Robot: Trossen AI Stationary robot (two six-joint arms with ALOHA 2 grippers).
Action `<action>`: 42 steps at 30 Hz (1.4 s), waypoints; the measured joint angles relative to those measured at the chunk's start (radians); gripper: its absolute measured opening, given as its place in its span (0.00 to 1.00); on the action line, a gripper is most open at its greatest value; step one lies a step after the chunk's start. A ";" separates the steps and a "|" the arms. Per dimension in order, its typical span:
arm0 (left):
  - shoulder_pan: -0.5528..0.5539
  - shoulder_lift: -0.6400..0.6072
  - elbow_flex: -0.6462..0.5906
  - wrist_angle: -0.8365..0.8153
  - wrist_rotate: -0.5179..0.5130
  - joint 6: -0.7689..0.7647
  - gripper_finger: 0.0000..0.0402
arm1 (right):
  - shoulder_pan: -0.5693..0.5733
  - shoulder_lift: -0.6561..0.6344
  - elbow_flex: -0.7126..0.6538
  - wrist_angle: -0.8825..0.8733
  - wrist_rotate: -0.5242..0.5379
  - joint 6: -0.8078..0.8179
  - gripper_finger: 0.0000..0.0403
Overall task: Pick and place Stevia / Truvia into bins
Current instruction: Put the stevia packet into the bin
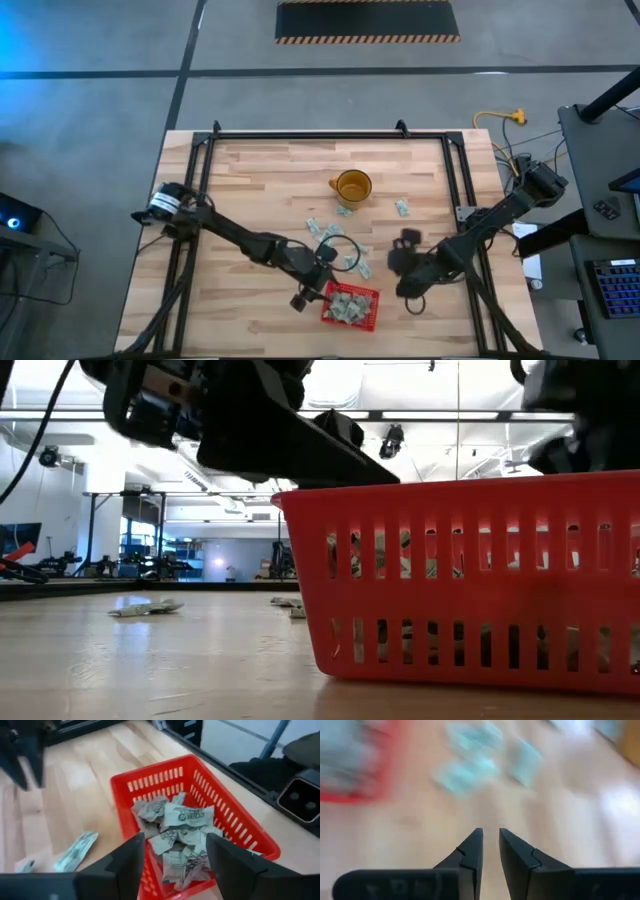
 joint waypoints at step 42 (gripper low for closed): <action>-0.001 -0.133 -0.001 -0.203 -0.065 -0.089 0.49 | -0.523 -0.002 -0.277 0.059 0.141 0.362 0.50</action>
